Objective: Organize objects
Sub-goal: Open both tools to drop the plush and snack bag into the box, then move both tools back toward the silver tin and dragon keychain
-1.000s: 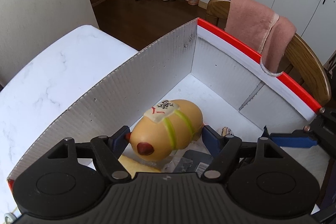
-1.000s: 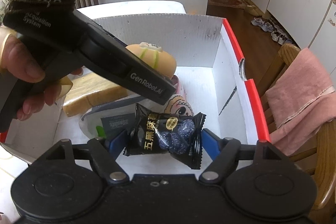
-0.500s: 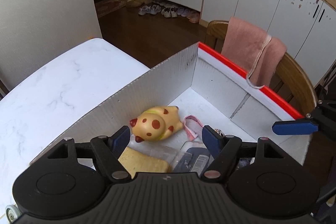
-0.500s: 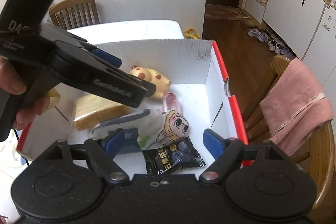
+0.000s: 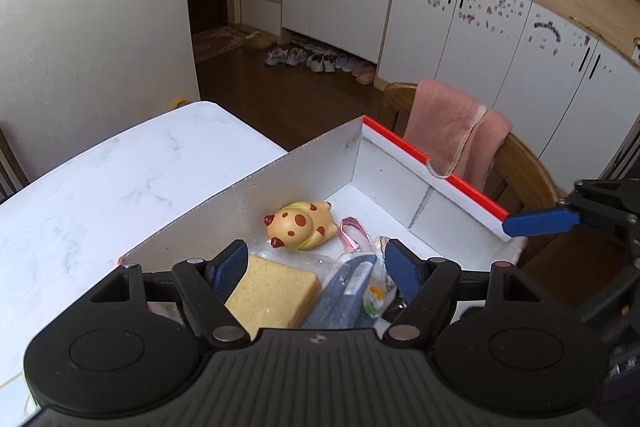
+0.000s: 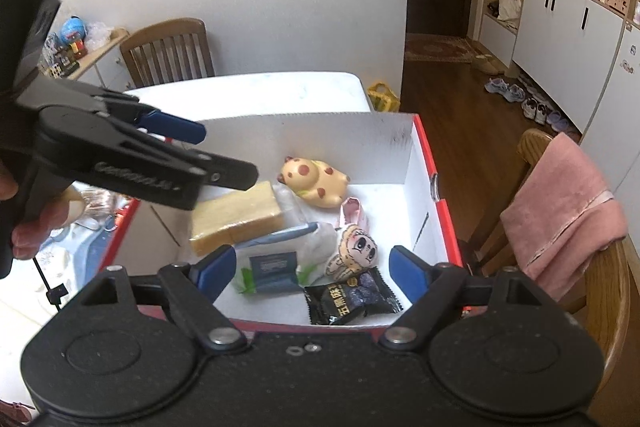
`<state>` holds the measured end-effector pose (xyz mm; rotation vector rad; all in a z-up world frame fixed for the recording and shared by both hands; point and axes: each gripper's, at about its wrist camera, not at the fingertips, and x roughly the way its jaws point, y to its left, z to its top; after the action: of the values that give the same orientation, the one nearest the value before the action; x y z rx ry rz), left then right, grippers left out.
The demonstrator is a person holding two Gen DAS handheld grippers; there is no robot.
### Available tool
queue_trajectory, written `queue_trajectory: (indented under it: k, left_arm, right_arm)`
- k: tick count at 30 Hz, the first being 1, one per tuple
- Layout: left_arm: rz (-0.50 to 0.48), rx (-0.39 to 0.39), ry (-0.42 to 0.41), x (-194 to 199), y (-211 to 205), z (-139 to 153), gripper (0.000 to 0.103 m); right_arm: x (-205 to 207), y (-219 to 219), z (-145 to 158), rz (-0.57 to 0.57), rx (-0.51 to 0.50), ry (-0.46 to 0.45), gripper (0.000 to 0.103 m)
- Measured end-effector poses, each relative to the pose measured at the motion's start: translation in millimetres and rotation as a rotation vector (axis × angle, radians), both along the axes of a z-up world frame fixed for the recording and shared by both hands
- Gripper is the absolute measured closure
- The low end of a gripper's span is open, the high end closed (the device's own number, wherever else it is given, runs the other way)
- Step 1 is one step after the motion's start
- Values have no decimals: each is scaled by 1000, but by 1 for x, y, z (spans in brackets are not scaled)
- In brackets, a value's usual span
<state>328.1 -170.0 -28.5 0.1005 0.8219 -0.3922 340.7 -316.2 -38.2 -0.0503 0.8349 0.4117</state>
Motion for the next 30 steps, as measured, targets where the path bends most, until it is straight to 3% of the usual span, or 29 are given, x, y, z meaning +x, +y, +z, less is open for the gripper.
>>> queue_trajectory:
  k: [8,10,21,28,30]
  left_arm:
    - [-4,-23,-39,-49,26,15,28]
    - [0,-28,-39,-61,35,15,24]
    - [85,-53,-57,-121,100,14,21]
    - [158,-48,-67,-150,149,12,15]
    - [187,-43,-62,-156,163,9,4]
  right_arm:
    - [-17,6,13,-7,47,-20,14]
    - [-21,9,14,-10,55,-19,14]
    - [-46,55,18,-6,93,-19,1]
    - [-58,106,14,41,94,-3,1]
    - [-61,122,13,58,92,0,1]
